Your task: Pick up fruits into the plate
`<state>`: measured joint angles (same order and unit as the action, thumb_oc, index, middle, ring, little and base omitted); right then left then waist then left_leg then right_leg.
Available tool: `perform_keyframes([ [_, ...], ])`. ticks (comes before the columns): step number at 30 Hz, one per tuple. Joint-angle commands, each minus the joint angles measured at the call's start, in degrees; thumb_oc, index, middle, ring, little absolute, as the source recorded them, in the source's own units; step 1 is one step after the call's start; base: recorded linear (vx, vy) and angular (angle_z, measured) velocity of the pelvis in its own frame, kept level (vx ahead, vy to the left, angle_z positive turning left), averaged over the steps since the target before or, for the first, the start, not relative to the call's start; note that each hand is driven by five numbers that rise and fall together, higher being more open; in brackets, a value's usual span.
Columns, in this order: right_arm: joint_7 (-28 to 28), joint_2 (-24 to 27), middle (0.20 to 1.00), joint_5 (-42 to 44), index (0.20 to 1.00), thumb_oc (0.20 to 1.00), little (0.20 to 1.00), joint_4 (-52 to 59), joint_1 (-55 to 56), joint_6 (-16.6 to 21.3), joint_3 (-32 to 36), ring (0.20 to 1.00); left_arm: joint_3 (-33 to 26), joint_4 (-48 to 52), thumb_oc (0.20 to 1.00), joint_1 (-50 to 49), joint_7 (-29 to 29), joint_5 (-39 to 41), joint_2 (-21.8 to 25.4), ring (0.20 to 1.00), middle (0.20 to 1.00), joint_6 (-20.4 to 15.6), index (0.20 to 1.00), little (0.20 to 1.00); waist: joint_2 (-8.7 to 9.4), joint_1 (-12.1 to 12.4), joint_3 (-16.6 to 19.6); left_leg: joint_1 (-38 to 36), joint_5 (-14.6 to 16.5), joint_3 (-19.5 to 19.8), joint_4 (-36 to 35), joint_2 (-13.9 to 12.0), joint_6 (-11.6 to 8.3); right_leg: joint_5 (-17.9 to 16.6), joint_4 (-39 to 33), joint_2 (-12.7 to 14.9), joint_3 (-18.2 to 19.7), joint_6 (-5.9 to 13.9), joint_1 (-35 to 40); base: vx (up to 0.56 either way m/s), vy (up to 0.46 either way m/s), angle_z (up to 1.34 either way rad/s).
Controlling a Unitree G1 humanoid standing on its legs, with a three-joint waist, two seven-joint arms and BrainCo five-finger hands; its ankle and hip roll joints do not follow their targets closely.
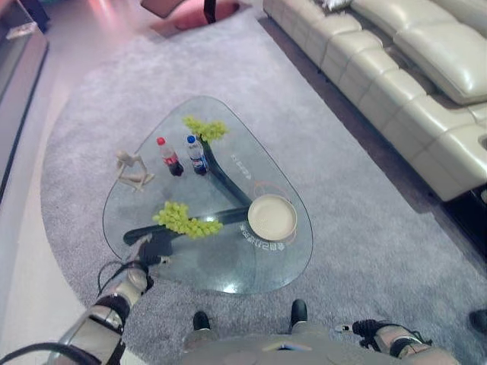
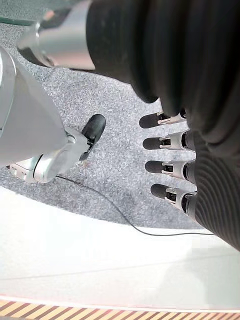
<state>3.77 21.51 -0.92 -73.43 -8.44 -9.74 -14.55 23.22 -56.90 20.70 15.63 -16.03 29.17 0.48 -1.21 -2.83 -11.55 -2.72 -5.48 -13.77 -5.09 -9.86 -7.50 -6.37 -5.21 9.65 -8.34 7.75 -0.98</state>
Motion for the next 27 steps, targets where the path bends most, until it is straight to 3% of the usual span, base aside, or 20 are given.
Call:
perform_keyframes([
  [1,-1.64,1.79,1.000,2.21,1.000,1.000,1.000,-0.72,-4.53,1.62,-3.41,1.000,2.28,0.44,1.000,6.40,3.19,-6.79,3.67,1.000,1.000,-2.71,1.000,1.000,-0.15,-0.53,-4.19,2.80,2.76,2.50,1.05,2.93,3.59,3.25,4.43,-0.15,-0.68,0.14,-1.55,-0.11,0.022,-0.02],
  [8,-1.79,3.91,1.000,4.63,1.000,1.000,1.000,2.43,-8.22,3.42,-5.58,1.000,8.23,1.47,1.000,16.72,4.57,-17.66,10.78,1.000,1.000,-5.84,1.000,1.000,0.14,-1.70,-9.02,6.84,1.77,1.81,1.67,3.32,3.23,3.08,5.73,-1.00,0.16,-0.60,-5.82,-0.10,0.009,-0.03],
  [14,-1.07,5.94,1.000,7.22,1.000,1.000,1.000,3.46,-13.27,3.85,-7.09,1.000,12.59,-2.63,1.000,26.53,9.13,-22.89,13.96,1.000,1.000,-5.04,1.000,1.000,0.94,-2.63,-13.87,13.20,1.16,1.52,5.48,2.97,2.26,3.19,9.12,-1.81,0.38,-1.40,-11.92,-0.11,-0.025,-0.02],
  [18,-1.96,6.51,1.000,8.77,1.000,1.000,1.000,3.82,-14.96,3.72,-7.72,1.000,13.95,-4.94,1.000,29.97,13.57,-29.39,15.04,1.000,1.000,-2.42,1.000,1.000,1.47,-2.65,-16.07,16.53,1.06,2.19,6.63,3.48,2.24,3.03,10.38,-2.41,0.36,-1.73,-15.40,-0.04,-0.036,-0.01],
  [20,-2.76,6.47,1.000,9.38,1.000,1.000,1.000,3.94,-15.60,3.97,-7.59,1.000,13.49,-6.25,1.000,30.66,19.27,-32.28,15.40,1.000,1.000,2.02,1.000,1.000,2.09,-2.62,-17.09,17.94,0.87,2.66,6.84,3.73,2.22,2.96,10.78,-2.99,0.50,-1.94,-16.89,-0.03,-0.064,-0.01],
  [27,-3.44,7.50,1.000,11.37,1.000,1.000,1.000,4.21,-18.37,4.75,-7.84,1.000,12.56,-9.93,1.000,32.70,24.20,-32.24,15.51,1.000,1.000,5.99,1.000,1.000,3.43,-2.41,-18.24,24.17,0.38,3.72,9.62,4.02,1.81,3.16,13.70,-3.80,0.07,-2.61,-22.67,-0.04,-0.043,0.01],
])
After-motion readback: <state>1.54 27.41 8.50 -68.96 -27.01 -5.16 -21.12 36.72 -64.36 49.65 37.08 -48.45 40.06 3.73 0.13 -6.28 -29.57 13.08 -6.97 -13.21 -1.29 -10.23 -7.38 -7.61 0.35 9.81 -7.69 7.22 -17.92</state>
